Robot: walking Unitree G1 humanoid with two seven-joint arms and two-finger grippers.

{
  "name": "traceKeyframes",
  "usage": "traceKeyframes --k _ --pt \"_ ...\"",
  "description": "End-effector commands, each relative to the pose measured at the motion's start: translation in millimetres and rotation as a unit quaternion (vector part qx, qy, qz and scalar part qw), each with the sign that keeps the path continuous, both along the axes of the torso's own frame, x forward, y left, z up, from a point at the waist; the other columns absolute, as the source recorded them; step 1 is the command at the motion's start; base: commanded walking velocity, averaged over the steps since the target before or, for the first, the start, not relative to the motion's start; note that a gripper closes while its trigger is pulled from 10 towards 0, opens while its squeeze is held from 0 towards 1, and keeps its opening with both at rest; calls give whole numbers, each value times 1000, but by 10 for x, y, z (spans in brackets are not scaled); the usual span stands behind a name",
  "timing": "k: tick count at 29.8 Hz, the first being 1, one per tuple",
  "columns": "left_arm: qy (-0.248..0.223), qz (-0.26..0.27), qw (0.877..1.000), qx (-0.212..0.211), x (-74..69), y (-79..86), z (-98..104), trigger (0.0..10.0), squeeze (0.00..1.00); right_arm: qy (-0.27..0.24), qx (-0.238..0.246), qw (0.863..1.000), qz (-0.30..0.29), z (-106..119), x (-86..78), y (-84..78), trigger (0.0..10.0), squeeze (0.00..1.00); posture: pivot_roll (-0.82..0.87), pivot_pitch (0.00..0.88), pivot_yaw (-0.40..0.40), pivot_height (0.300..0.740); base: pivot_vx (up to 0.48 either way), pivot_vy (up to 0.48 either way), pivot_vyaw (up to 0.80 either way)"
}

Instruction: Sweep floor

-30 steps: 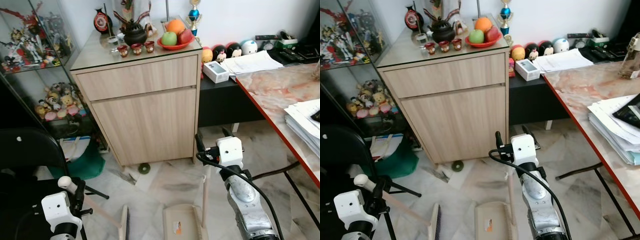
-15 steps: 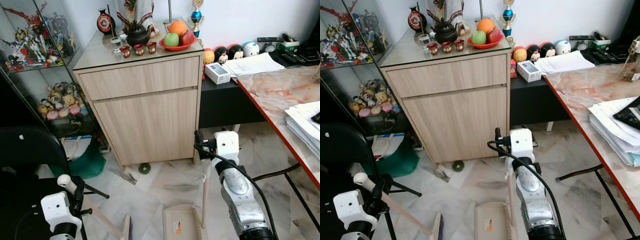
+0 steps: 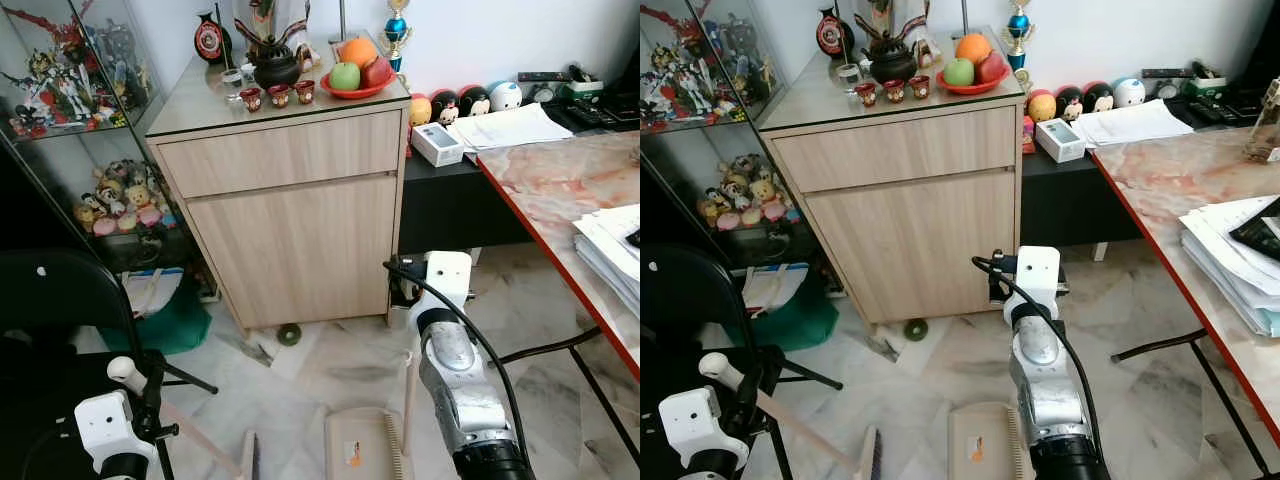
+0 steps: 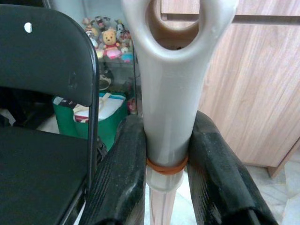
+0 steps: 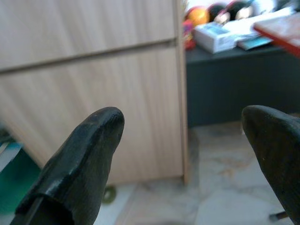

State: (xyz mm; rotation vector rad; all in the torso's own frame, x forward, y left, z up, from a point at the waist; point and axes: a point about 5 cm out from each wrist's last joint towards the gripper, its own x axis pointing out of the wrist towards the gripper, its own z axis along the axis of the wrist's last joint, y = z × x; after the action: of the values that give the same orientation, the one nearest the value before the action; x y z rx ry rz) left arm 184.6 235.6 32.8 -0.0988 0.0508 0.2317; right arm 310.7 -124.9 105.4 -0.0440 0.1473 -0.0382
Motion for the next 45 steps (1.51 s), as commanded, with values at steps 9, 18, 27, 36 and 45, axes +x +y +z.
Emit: traceKeyframes --k 9,18,27,36,45 --pt "-22 4 1000 17 14 53 99 10000 0 -6 -55 996 67 96 -136 -68 10000 0 -221 22 120 740 0 0 0" --pt "-19 1 1000 16 23 46 78 10000 0 -61 -125 982 130 180 -417 -197 10000 0 -243 34 126 740 0 0 0" --pt "-16 -3 1000 17 44 38 63 10000 0 -62 -146 979 128 -54 -561 -443 10000 0 -250 35 124 740 0 0 0" --pt "-14 -5 1000 22 38 38 58 10000 0 -43 -98 987 123 -284 -506 -449 10000 0 -241 30 126 740 0 0 0" --pt "-16 -2 999 32 33 84 83 10000 0 -39 -34 988 149 -406 -398 -390 10000 0 -221 24 129 740 0 0 0"
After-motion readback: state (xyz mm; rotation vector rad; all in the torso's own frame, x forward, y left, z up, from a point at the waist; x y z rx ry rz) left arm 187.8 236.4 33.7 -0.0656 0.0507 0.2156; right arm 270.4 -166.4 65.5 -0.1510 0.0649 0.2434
